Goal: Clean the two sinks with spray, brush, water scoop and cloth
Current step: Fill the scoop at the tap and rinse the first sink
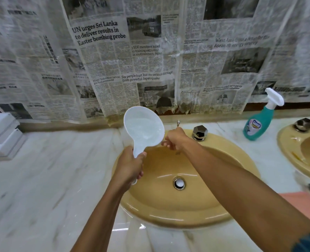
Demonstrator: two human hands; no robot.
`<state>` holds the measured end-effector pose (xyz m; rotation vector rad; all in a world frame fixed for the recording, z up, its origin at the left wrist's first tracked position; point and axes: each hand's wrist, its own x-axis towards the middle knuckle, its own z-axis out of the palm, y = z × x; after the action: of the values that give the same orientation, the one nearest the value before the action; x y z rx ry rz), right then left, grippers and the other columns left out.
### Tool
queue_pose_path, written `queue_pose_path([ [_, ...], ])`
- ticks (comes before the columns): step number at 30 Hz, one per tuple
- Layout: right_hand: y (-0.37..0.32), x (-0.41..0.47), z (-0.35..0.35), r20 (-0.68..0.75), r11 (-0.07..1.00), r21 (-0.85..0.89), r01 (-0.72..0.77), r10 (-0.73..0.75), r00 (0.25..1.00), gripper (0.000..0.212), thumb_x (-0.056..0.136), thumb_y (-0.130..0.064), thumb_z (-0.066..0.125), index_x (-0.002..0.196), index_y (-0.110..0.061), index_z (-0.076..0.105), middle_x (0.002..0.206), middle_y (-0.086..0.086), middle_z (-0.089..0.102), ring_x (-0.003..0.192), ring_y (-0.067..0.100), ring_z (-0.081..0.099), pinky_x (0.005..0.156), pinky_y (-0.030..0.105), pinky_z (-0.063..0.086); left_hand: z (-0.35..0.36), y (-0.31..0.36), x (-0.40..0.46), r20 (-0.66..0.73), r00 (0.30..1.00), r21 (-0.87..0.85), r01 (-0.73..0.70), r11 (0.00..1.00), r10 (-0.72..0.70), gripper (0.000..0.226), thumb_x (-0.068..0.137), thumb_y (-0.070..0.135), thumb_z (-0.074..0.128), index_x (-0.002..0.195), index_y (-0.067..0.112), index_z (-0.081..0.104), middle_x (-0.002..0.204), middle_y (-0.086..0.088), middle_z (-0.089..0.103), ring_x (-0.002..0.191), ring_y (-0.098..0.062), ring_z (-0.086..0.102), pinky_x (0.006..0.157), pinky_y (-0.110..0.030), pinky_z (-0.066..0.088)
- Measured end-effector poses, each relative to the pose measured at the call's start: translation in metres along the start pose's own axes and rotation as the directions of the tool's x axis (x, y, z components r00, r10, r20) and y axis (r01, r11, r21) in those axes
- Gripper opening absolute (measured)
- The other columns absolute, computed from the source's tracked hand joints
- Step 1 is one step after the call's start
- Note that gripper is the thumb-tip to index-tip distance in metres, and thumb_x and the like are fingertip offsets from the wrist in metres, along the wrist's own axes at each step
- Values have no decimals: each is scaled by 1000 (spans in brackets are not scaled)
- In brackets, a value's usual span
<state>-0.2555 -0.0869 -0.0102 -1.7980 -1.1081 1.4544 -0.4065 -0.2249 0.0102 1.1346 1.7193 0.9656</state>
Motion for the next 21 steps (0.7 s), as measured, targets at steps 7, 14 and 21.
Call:
queue_pose_path([
  [7,-4,18,-25,93,896,416,-156,129,987,33,97,-2,31,88,-12,61,55,0,52,32,3,34,32,14,22,31,31,19,43,995,87,-90,992,86,18,102,26,50,114,13,50,86,-6,57,44,-14,50,43,-23,40],
  [14,9,33,-71,153,796,573,-195,130,980,30,99,-4,35,91,-15,62,62,-1,55,35,3,39,30,13,28,74,57,21,75,980,155,-193,969,183,17,102,25,50,114,16,44,92,-7,59,52,-19,56,46,-29,46],
  [21,29,33,-126,103,832,538,-132,90,991,25,92,-3,46,89,-17,66,64,1,59,43,6,45,34,14,32,120,74,12,144,970,205,-222,953,195,22,101,24,51,120,14,47,95,-8,61,52,-18,57,42,-24,42],
])
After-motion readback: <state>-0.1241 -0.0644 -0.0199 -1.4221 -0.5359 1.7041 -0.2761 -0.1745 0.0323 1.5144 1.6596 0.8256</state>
